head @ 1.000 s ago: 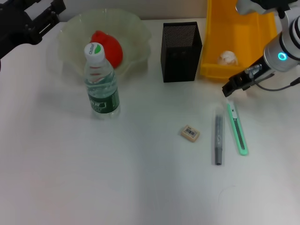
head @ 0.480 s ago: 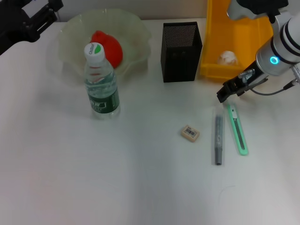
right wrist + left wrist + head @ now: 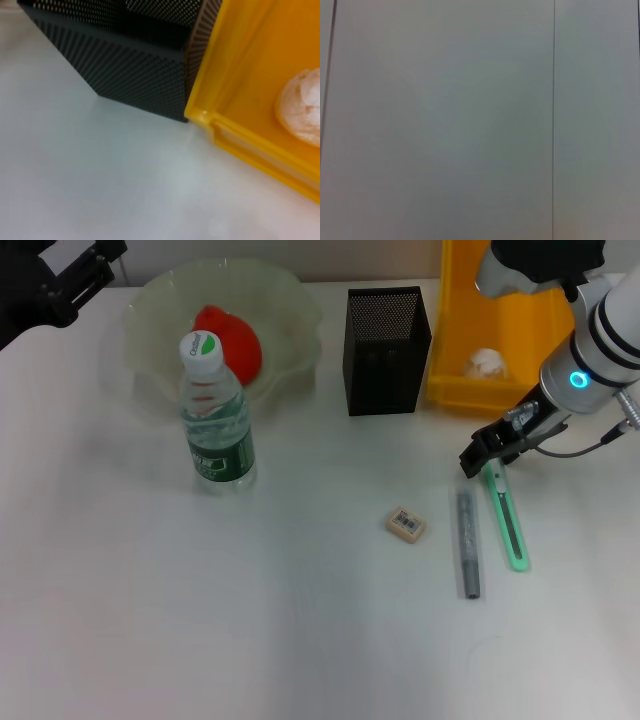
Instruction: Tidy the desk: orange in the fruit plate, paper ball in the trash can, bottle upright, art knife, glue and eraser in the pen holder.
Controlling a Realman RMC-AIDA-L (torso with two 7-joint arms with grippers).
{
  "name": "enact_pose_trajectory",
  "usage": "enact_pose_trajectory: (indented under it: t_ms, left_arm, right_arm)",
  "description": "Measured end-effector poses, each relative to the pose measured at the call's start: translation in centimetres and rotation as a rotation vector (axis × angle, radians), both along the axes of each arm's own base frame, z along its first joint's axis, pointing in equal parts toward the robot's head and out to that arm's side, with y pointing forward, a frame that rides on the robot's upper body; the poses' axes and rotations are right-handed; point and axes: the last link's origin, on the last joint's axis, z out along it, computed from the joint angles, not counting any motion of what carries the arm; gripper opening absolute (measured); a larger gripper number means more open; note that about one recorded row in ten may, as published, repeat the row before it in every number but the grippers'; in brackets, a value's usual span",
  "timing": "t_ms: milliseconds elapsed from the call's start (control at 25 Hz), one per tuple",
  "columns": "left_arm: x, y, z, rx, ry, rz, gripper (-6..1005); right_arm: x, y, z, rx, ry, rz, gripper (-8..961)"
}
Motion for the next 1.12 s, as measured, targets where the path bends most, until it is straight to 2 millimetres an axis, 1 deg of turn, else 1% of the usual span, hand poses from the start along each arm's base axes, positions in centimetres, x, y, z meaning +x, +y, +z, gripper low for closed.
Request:
enact_pose_trajectory:
  t_ms: [800,1120]
  left_arm:
    - [0.00,-0.01,0.04,0.001,-0.001,0.000,576]
    - [-0.01,-0.06,0.05,0.001,-0.004,-0.001,576]
  right_arm:
    - [0.43,-0.40,-0.06,-0.014,-0.010,-0.031,409]
    - [0.46,-0.47,-0.01,-0.018,-0.010,-0.038,407]
